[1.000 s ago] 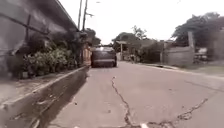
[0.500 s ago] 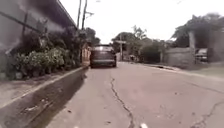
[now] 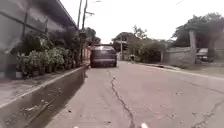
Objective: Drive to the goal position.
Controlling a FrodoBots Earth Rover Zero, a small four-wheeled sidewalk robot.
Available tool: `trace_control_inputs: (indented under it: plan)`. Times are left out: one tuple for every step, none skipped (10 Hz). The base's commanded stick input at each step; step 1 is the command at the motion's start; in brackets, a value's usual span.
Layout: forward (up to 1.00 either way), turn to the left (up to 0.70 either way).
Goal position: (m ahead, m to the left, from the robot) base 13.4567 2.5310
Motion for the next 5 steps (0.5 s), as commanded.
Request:
trace_control_inputs:
  plan:
    - [0.06,0.00]
    - [0.06,0.00]
    - [0.06,0.00]
    - [0.06,0.00]
    - [0.06,0.00]
